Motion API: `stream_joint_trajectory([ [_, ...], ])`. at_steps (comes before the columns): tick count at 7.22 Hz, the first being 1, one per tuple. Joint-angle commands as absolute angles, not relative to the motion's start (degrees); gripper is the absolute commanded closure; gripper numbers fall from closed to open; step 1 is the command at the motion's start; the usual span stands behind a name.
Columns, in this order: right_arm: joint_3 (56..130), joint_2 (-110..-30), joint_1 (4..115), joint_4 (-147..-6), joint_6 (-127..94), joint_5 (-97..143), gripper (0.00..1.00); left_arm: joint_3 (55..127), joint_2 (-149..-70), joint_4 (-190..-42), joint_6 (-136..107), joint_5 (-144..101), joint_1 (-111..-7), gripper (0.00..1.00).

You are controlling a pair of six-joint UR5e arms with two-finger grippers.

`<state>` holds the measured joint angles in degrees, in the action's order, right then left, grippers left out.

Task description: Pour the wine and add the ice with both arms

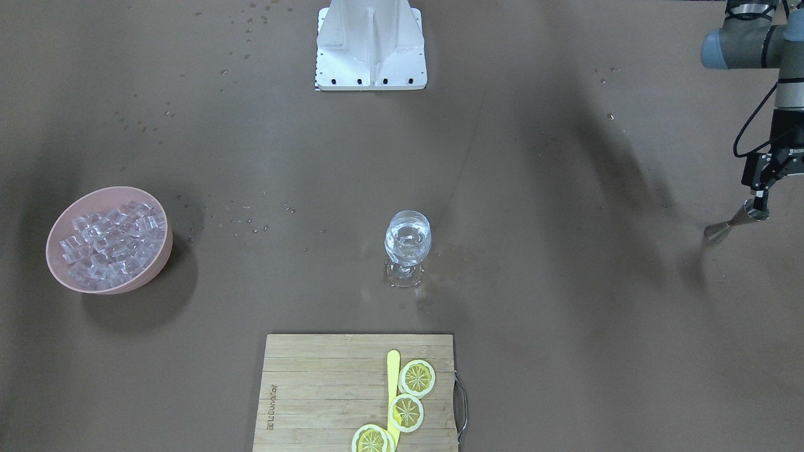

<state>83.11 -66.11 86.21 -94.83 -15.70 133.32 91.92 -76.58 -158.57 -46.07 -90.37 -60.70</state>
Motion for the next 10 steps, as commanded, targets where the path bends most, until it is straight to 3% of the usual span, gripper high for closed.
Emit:
stream_joint_trajectory([
  [1,83.58,-66.88,87.27,-94.83,-15.73,134.29,0.0,96.22,-81.63,-142.81,-34.26,-102.08,-72.89,0.03],
  [4,83.58,-67.15,87.28,-94.66,-15.73,134.03,0.0,96.5,-85.6,-121.35,-12.62,-110.72,-83.82,0.03],
  [10,74.45,-68.99,86.57,-93.78,-12.13,134.03,0.0,92.55,-84.2,-108.19,-5.28,-132.6,-84.81,0.03],
])
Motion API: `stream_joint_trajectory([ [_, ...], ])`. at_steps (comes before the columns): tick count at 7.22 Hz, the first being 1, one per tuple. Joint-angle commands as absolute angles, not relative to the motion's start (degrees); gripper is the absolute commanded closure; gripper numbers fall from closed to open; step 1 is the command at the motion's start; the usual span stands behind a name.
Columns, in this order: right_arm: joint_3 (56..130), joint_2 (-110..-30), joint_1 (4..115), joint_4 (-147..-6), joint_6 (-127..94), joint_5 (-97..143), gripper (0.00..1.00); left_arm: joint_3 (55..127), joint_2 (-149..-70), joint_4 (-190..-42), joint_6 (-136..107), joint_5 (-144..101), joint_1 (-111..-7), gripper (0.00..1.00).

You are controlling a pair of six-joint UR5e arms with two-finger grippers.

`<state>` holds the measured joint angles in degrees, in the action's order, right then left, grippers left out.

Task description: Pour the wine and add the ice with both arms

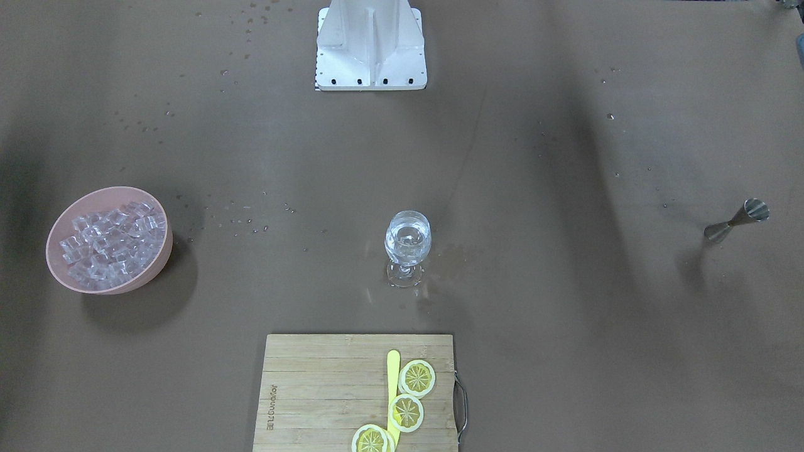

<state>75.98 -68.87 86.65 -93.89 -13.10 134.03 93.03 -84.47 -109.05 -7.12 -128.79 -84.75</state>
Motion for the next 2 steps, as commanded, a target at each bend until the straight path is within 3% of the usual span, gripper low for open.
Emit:
stream_joint_trajectory([
  [1,74.44,-68.91,86.66,-93.78,-12.22,133.95,0.0,92.37,-84.2,-108.11,-5.27,-133.58,-85.08,0.03],
  [2,74.53,-68.82,86.66,-93.78,-12.83,133.86,0.0,92.37,-84.03,-107.41,-5.27,-133.77,-85.08,0.03],
])
